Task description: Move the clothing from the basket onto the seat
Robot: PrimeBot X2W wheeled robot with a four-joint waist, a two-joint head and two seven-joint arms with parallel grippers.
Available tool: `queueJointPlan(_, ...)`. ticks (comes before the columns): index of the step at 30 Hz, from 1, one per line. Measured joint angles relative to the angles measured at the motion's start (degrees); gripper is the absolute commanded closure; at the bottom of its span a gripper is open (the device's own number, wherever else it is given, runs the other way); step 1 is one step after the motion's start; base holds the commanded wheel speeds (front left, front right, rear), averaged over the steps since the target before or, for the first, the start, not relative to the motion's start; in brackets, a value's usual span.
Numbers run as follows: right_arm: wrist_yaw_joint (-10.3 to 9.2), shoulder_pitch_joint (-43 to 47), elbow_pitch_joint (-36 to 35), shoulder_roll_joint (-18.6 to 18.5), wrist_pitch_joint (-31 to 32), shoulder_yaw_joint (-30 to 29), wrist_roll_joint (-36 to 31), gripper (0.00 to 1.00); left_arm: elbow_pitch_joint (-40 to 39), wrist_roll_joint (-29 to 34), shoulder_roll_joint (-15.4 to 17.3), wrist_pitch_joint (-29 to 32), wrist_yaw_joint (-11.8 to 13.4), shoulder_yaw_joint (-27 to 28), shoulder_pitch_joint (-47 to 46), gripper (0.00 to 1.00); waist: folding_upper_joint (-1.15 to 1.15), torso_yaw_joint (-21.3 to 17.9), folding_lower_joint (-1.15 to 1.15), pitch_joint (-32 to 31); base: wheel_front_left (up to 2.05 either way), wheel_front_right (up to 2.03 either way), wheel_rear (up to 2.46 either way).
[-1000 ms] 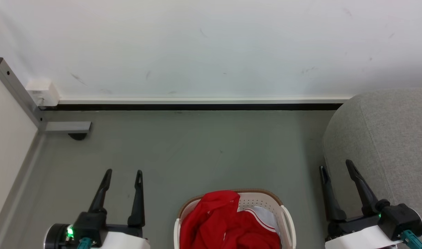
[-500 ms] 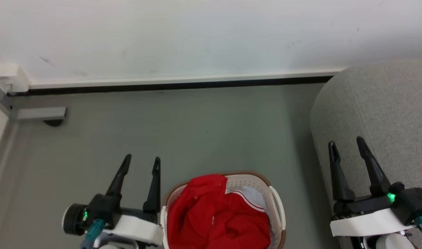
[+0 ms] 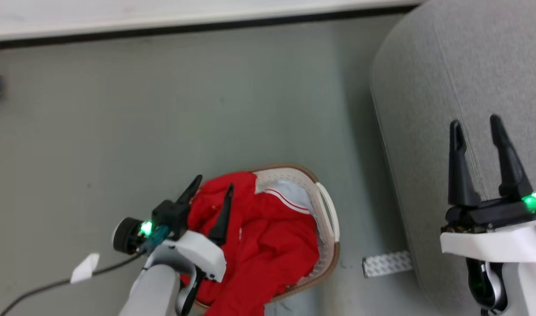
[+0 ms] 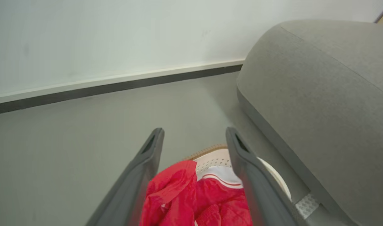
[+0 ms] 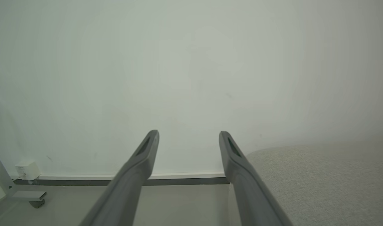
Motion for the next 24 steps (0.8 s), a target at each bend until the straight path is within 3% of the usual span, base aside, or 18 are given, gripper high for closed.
queueJointPlan(12,0.00,-3.85,-4.27,0.38,0.00,-1.33,0.74,0.00,19.90,1.46,2.37,9.35,-2.92,-4.05,-12.05,0.00,0.00,-7.30,0.00,10.37,0.00,0.00,0.00)
queueJointPlan(24,0.00,-5.80,-6.67,0.45,0.00,-3.24,6.11,0.00,33.21,1.77,5.49,18.39,-3.46,-7.28,-19.48,0.00,0.00,-14.88,0.00,19.45,0.00,0.00,0.00)
